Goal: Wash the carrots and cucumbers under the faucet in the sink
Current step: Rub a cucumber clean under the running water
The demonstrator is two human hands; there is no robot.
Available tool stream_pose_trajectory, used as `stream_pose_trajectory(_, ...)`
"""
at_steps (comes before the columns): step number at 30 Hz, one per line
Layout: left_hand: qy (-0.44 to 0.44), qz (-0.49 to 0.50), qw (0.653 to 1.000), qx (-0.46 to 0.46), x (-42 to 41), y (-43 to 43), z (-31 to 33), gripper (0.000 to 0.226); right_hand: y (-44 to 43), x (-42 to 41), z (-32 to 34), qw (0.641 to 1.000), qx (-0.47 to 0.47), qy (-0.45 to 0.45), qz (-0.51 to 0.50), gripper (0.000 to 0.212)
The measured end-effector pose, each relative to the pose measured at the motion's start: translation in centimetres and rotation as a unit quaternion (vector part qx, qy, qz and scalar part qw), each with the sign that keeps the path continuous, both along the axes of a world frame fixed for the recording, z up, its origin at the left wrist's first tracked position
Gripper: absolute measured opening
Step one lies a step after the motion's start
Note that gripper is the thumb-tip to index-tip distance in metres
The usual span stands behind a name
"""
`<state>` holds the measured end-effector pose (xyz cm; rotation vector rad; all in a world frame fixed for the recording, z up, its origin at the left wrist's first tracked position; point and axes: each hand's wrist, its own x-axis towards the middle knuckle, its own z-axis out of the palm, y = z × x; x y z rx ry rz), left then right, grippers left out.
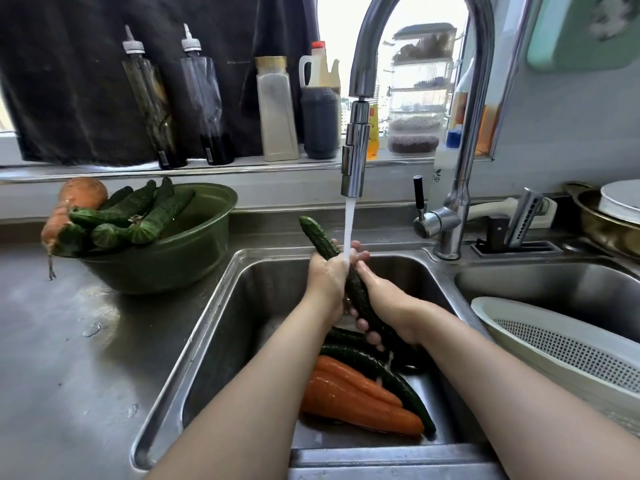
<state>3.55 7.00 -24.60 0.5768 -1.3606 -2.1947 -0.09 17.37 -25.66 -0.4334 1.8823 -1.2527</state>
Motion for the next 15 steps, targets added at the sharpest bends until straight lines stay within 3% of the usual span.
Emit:
stream_pose_trajectory(3,0.021,0.093,0.994,0.048,0.5,0.2,0.5,0.013,0.7,0.3,0.2,0.993,0.009,-0.093,0.067,0.089)
stream_pose_trajectory(7,-0.015,0.159,0.985,0.061,0.3,0.0,0.5,0.048,0.8,0.2,-0.2,0.985,-0.034,-0.126,0.111,0.083)
stream_pose_trajectory(10,-0.009,0.152,0.988,0.024,0.7,0.7,0.7,0.056,0.8,0.5,0.0,0.971,-0.118,-0.160,0.132,0.040)
stream_pose_trajectory(15,0.018,0.101,0.989,-0.108,1.1,1.7,0.3,0.056,1.4,-0.1,-0.7,0.960,-0.143,-0.179,0.163,0.052)
